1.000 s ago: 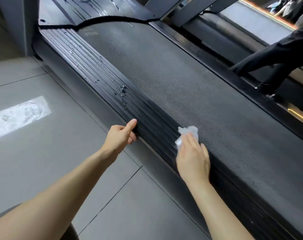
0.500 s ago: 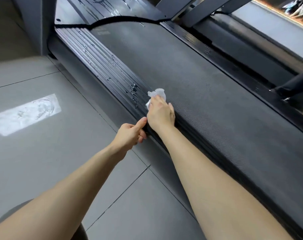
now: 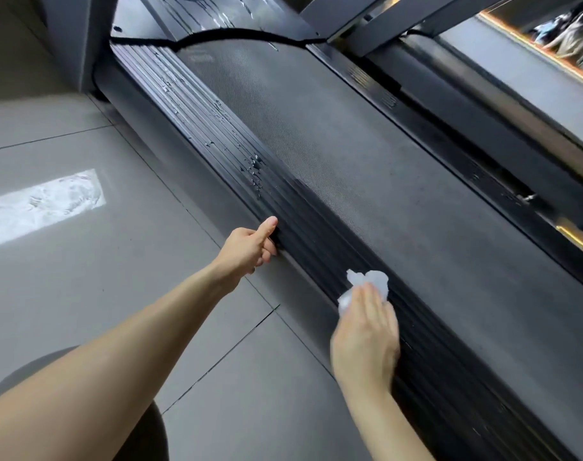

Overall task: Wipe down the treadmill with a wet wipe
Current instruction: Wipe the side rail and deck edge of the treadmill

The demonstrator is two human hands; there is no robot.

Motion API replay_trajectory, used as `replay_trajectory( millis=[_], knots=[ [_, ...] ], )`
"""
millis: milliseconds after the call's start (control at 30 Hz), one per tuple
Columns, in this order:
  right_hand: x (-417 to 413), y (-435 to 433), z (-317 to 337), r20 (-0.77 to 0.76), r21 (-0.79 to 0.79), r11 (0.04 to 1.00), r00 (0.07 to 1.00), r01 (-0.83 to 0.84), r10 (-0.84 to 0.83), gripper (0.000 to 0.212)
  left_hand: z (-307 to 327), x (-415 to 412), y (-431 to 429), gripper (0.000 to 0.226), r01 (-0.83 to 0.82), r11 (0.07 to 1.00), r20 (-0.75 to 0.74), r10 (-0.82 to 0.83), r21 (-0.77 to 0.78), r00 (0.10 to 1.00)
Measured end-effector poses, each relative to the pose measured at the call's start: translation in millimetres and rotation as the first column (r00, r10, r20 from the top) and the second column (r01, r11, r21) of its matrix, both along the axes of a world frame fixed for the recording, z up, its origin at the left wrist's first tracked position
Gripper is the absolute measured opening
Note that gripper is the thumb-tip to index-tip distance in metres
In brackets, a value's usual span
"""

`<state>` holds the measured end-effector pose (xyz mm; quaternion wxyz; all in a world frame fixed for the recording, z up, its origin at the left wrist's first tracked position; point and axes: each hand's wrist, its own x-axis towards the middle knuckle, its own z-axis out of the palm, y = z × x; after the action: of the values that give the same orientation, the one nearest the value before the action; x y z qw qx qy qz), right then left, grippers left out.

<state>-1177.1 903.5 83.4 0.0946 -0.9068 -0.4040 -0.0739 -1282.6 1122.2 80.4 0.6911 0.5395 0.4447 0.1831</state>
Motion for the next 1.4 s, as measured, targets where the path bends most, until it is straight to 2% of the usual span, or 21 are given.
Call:
replay_trajectory(
  millis=[133, 233, 300, 400, 500, 567, 633, 667, 733, 833, 900, 933, 1000, 1067, 1100, 1167, 1300, 1400],
  knots=[
    [-21.5, 109.5, -7.4, -0.018, 0.125, 0.980, 0.987, -0.155, 0.159, 0.050, 4.9, -5.7, 0.5, 0.061, 0.057, 0.996, -0.021, -0.059, -0.068, 0.998],
    [-15.7, 137.0, -6.7, -0.012, 0.102, 0.953, 0.957, -0.286, 0.288, 0.045, 13.6, -12.3, 5.8, 0.050, 0.075, 0.994, -0.020, -0.076, -0.081, 0.997],
    [-5.3, 115.9, -5.8, 0.007, 0.152, 0.921, 0.932, -0.359, 0.362, 0.043, 17.8, -15.2, 10.6, 0.041, 0.033, 0.997, -0.040, -0.036, -0.077, 0.999],
    [4.4, 44.6, -9.3, 0.046, 0.290, 0.889, 0.934, -0.353, 0.355, 0.039, 15.0, -18.9, 15.0, 0.031, -0.003, 0.999, -0.108, -0.001, -0.033, 0.994],
    [7.0, -22.3, -3.8, 0.086, 0.380, 0.868, 0.947, -0.319, 0.310, 0.036, 7.2, -21.7, 6.5, 0.021, 0.104, 0.994, -0.203, -0.095, 0.033, 0.975],
    [6.3, -36.8, 16.4, -0.037, 0.387, 0.895, 0.966, -0.221, 0.254, 0.036, 8.9, -21.8, -13.0, 0.016, 0.276, 0.961, -0.178, -0.270, 0.015, 0.946],
    [4.0, -23.9, 38.2, -0.243, 0.367, 0.922, 0.943, -0.127, 0.227, 0.024, 16.1, -20.8, -39.3, 0.018, 0.447, 0.892, -0.025, -0.449, -0.066, 0.893],
    [1.6, -11.8, 46.5, -0.349, 0.376, 0.922, 0.906, -0.098, 0.239, 0.017, 20.4, -20.5, -52.3, 0.019, 0.501, 0.859, 0.080, -0.495, -0.106, 0.865],
    [-6.2, 11.9, 54.3, -0.490, 0.423, 0.905, 0.826, -0.054, 0.279, 0.010, 25.7, -20.8, -71.4, 0.024, 0.521, 0.841, 0.263, -0.475, -0.143, 0.840],
    [-16.2, 37.1, 53.2, -0.527, 0.463, 0.885, 0.787, -0.050, 0.321, 0.007, 28.5, -24.3, -76.6, 0.036, 0.395, 0.908, 0.355, -0.327, -0.139, 0.876],
    [-15.1, 44.5, 53.6, -0.526, 0.451, 0.883, 0.759, -0.134, 0.384, 0.005, 26.7, -27.1, -69.0, 0.027, 0.251, 0.957, 0.322, -0.194, -0.146, 0.927],
    [-11.4, 45.5, 54.6, -0.492, 0.443, 0.879, 0.772, -0.176, 0.403, 0.005, 24.2, -28.0, -65.2, 0.021, 0.159, 0.976, 0.285, -0.112, -0.148, 0.952],
    [3.2, 49.4, 51.7, -0.313, 0.423, 0.872, 0.864, -0.245, 0.395, 0.006, 15.7, -25.8, -57.6, 0.013, -0.066, 0.988, 0.169, 0.090, -0.139, 0.982],
    [16.0, 50.4, 42.4, -0.122, 0.344, 0.892, 0.928, -0.293, 0.352, 0.012, 3.1, -19.5, -52.3, 0.008, -0.287, 0.953, 0.019, 0.290, -0.093, 0.957],
    [18.2, 50.4, 35.4, -0.072, 0.293, 0.907, 0.939, -0.303, 0.337, 0.017, -3.5, -15.8, -47.8, 0.008, -0.373, 0.925, -0.033, 0.371, -0.069, 0.928],
    [17.9, 50.9, 24.2, -0.004, 0.229, 0.925, 0.950, -0.303, 0.312, 0.022, -12.9, -5.6, -30.4, 0.010, -0.491, 0.870, -0.035, 0.489, -0.042, 0.871],
    [18.5, 57.5, 17.3, -0.004, 0.210, 0.937, 0.958, -0.280, 0.287, 0.023, -7.3, 5.7, 0.0, 0.009, -0.618, 0.786, 0.020, 0.618, 0.031, 0.786],
    [21.7, 57.9, 16.6, -0.076, 0.240, 0.941, 0.962, -0.237, 0.262, 0.020, 4.1, 19.7, -20.0, 0.004, -0.636, 0.772, 0.032, 0.636, 0.003, 0.771]
  ],
)
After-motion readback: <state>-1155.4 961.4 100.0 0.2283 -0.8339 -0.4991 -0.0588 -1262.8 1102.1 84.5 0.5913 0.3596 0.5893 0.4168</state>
